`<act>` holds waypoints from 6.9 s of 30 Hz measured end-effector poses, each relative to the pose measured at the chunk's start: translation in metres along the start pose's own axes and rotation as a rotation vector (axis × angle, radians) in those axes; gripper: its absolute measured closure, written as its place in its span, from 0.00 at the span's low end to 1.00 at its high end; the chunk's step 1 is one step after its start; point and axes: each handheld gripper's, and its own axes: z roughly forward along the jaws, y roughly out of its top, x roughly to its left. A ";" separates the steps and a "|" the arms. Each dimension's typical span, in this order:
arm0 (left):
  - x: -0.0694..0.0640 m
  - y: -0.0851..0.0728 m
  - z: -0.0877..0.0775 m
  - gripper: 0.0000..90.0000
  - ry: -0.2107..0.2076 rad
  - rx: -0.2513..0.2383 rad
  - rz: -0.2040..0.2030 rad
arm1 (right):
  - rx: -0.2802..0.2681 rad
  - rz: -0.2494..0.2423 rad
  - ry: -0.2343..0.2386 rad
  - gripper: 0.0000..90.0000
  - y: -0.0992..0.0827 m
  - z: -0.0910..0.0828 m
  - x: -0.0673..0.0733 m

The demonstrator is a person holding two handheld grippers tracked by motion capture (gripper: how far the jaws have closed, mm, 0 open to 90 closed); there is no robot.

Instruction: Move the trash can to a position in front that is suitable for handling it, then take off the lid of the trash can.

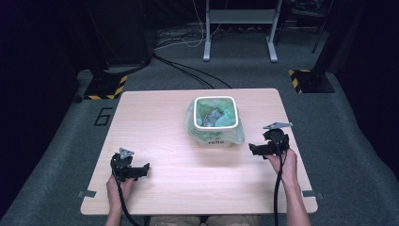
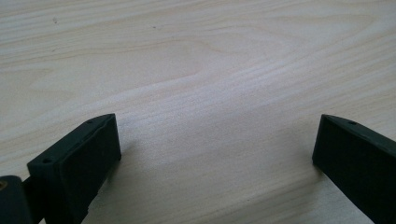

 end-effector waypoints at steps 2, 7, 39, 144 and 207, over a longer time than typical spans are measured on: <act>0.000 0.000 0.000 0.01 -0.001 0.000 -0.001 | -0.004 0.013 0.012 0.03 0.003 0.000 0.000; 0.000 0.000 0.000 0.01 -0.001 0.000 -0.001 | -0.011 -0.002 0.020 0.04 0.014 0.001 0.005; 0.000 0.000 0.000 0.01 -0.001 0.000 0.000 | -0.076 -0.013 0.094 0.15 0.084 0.000 0.007; 0.000 0.000 0.000 0.01 -0.002 -0.001 0.001 | -0.032 0.097 0.220 0.61 0.067 0.031 0.103; -0.003 0.035 -0.018 0.05 -0.134 0.081 -0.017 | -0.085 -0.063 0.148 0.06 0.039 -0.016 0.061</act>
